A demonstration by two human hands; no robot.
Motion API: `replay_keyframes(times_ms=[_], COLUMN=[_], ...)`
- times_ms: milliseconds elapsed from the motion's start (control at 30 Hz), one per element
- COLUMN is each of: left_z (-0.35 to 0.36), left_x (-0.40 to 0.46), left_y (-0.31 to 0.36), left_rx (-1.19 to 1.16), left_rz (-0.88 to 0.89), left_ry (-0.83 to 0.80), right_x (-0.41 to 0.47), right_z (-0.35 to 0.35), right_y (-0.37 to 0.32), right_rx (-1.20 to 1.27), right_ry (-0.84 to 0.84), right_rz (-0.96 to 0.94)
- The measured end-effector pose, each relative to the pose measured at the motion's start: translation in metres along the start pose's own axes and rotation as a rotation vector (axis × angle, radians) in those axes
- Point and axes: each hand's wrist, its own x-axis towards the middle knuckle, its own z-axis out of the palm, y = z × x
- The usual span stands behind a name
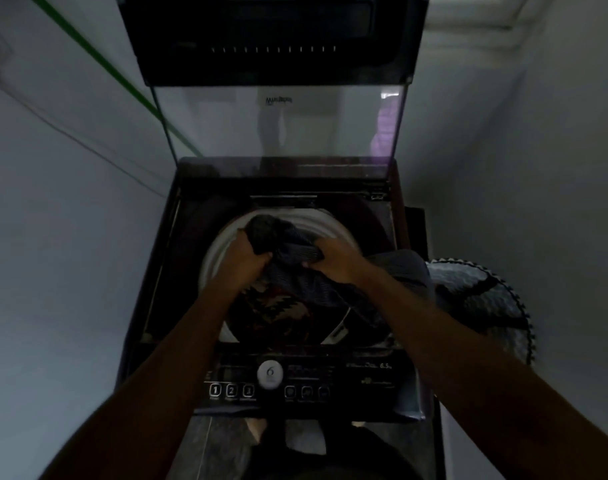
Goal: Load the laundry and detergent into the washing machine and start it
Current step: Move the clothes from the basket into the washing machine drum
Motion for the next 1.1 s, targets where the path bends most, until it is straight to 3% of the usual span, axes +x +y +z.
replay_keyframes(times_ms=[133, 233, 400, 500, 633, 700, 800, 900, 967, 1100], left_z=[0.023, 0.039, 0.079, 0.111, 0.145, 0.156, 0.17, 0.176, 0.178, 0.177], left_x=[-0.002, 0.0, -0.003, -0.006, -0.013, -0.016, -0.019, -0.02, -0.022, -0.02], left_y=[-0.025, -0.033, 0.0, 0.026, 0.062, 0.077, 0.085, 0.082, 0.083, 0.083], left_rx=[0.019, 0.1, 0.104, 0.037, 0.053, 0.097, 0.229, 0.389, 0.421, 0.397], left_rz=[-0.056, -0.139, 0.059, 0.148, 0.365, 0.434, 0.49, 0.519, 0.524, 0.486], left_ry=[-0.206, -0.245, -0.304, -0.419, -0.473, -0.451, -0.461, -0.468, -0.442, -0.433], right_x=[0.002, -0.003, -0.016, -0.037, -0.072, -0.086, -0.101, -0.089, -0.083, -0.103], right_z=[0.01, 0.01, -0.015, -0.038, -0.058, -0.06, -0.051, -0.02, -0.008, -0.028], right_y=[0.012, 0.017, 0.031, 0.051, 0.077, 0.093, 0.111, 0.154, 0.159, 0.096], right_rx=[-0.037, -0.027, -0.081, -0.073, -0.082, 0.071, 0.501, 0.835, 0.868, 0.586], right_ry=[-0.038, 0.017, 0.239, 0.473, 0.578, 0.537, 0.384, 0.275, 0.366, 0.641], right_rz=[0.126, 0.169, 0.175, 0.196, 0.401, 0.541, 0.734, 0.811, 0.807, 0.753])
